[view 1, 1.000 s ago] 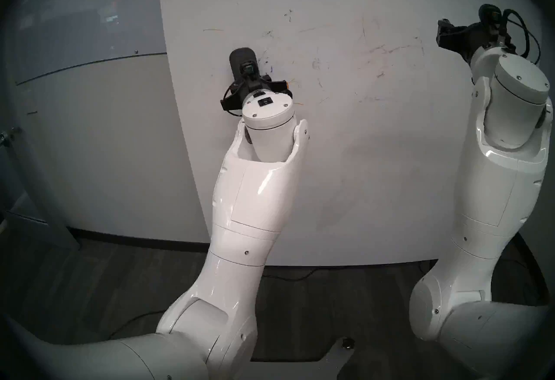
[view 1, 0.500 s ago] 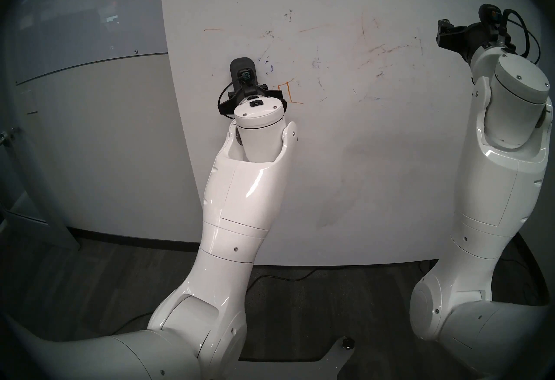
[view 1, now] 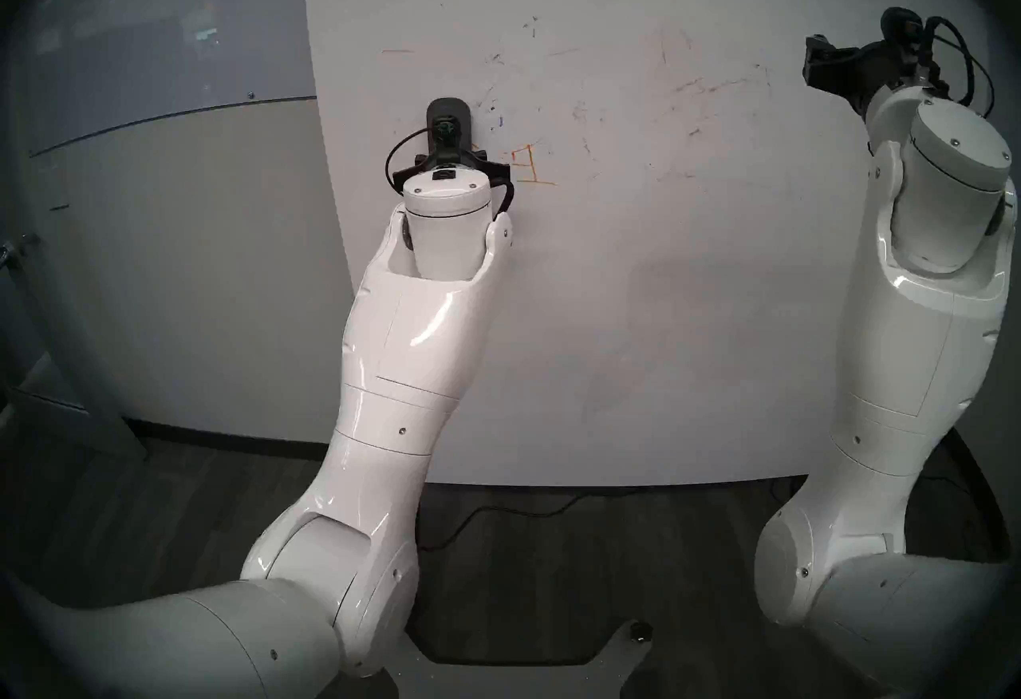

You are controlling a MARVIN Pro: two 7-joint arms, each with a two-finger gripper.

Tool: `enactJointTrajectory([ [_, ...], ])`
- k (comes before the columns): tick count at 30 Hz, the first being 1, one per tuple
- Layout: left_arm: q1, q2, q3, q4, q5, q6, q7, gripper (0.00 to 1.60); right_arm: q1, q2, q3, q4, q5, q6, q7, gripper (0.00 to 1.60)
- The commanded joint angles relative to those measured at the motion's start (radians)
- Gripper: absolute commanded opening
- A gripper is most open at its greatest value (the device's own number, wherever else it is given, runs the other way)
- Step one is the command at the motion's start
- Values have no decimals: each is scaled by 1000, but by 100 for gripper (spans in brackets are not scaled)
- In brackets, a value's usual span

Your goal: Erase all marks on the whiteboard with the eraser

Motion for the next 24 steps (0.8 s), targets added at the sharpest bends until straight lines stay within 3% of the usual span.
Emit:
enactJointTrajectory([
  [1,-113,51,-59,74,35,-2,7,0,12,2,0,-11,0,-1,-1,160],
  [5,-114,52,-49,79,62,1,4,0,12,3,0,-11,1,-1,-2,160],
  [6,-130,49,-51,95,54,3,9,26,12,3,0,-11,2,-1,-2,160],
  [7,-136,43,-53,104,54,-1,20,160,12,3,0,-11,2,-1,-2,160],
  [16,-142,26,-61,127,52,-33,47,160,12,5,-1,-11,5,0,-5,160],
  [24,-125,50,-65,117,26,-91,1,160,12,6,-2,-11,8,0,-7,160],
])
